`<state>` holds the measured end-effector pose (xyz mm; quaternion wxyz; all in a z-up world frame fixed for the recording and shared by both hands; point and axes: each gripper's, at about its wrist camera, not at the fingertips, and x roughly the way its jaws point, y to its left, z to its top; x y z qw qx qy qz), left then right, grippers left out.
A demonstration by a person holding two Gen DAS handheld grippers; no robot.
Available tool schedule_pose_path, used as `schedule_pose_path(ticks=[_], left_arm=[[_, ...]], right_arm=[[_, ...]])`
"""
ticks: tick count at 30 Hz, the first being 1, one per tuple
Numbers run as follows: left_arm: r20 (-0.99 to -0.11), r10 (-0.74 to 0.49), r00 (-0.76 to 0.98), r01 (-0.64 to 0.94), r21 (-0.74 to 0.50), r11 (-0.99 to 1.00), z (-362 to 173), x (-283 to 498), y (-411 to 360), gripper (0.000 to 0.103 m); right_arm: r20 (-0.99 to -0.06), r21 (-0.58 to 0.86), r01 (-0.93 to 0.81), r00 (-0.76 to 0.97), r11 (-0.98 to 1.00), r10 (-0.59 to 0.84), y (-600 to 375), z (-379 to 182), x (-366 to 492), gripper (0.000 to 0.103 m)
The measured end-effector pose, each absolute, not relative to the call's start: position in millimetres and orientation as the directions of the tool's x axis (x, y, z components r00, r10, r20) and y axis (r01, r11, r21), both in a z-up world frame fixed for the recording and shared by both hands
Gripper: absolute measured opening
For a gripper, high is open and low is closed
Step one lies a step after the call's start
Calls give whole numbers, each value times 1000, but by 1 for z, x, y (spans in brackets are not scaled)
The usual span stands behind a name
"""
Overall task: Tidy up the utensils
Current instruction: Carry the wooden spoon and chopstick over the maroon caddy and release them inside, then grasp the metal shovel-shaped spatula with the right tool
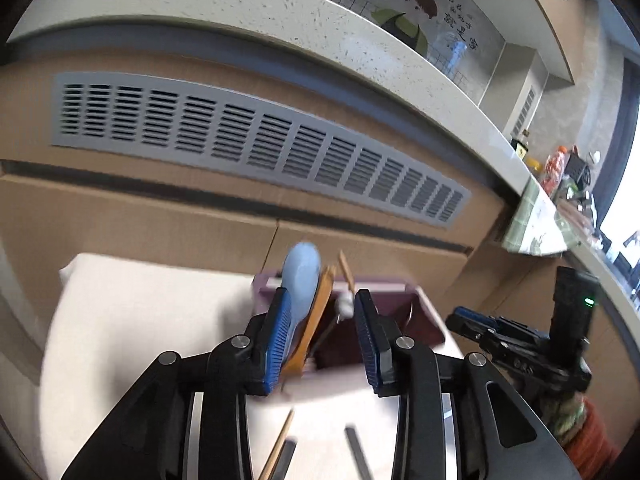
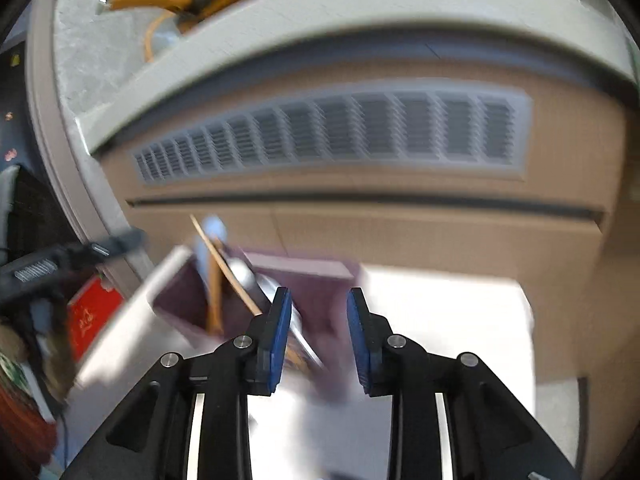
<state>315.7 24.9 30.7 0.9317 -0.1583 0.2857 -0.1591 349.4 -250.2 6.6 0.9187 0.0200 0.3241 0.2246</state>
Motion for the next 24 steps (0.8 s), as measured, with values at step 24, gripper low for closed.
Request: schedule_pose_path(ticks=[24], left_arm=[[-660, -403, 634, 125, -427, 896, -45, 180, 24, 34]], right_arm=[[-763, 406, -215, 456, 888, 459, -340, -90, 231, 35]])
